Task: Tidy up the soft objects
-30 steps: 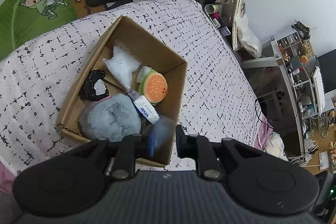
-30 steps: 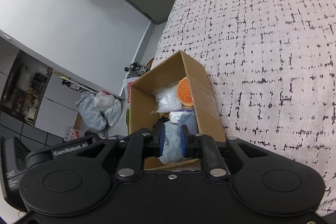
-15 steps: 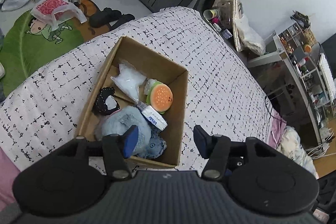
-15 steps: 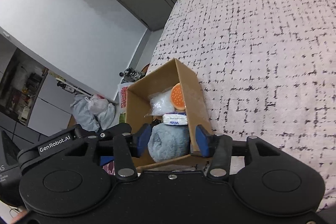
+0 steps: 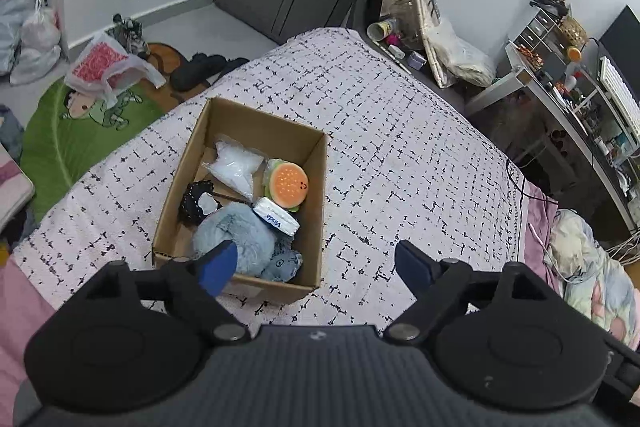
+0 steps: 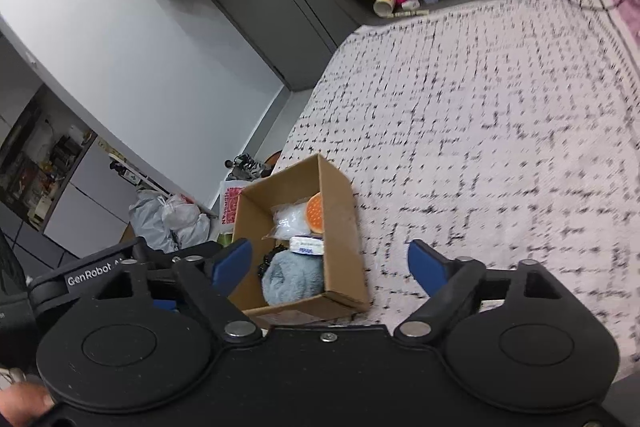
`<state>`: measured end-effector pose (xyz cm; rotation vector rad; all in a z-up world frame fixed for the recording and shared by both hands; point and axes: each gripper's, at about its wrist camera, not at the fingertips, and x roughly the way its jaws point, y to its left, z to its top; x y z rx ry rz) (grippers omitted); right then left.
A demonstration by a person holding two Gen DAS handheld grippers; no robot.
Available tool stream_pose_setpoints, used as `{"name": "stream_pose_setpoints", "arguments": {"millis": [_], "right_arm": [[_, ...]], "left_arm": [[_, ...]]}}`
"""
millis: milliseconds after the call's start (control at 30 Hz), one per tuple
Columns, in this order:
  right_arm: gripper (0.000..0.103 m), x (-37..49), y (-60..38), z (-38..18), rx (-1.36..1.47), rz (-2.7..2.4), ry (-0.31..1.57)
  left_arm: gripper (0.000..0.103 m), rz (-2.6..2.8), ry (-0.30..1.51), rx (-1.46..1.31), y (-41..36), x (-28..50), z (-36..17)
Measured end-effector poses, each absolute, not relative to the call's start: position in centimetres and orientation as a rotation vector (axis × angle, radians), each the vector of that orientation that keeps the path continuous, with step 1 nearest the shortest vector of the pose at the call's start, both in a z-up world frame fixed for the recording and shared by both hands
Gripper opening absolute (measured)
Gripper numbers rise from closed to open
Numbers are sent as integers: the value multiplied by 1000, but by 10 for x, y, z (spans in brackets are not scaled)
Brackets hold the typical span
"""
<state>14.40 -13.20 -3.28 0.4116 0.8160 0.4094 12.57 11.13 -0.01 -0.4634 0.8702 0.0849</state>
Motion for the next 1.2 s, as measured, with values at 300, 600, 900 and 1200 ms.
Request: {"name": "stream_pose_setpoints", "arguments": {"millis": [300, 600, 900, 1200], "right_arm": [[99, 122, -173, -17, 384, 421, 766], [103, 96, -202, -12, 321, 429, 736], [103, 73, -228, -4, 293, 439, 702], [103, 57, -252, 6, 258, 418, 672]], "left_arm": [[90, 107, 847, -384, 79, 100, 16], [94, 139, 805, -313, 55, 72, 29], [101, 147, 777, -232, 28, 49, 42], [102, 129, 736, -173, 4, 30, 55]]}}
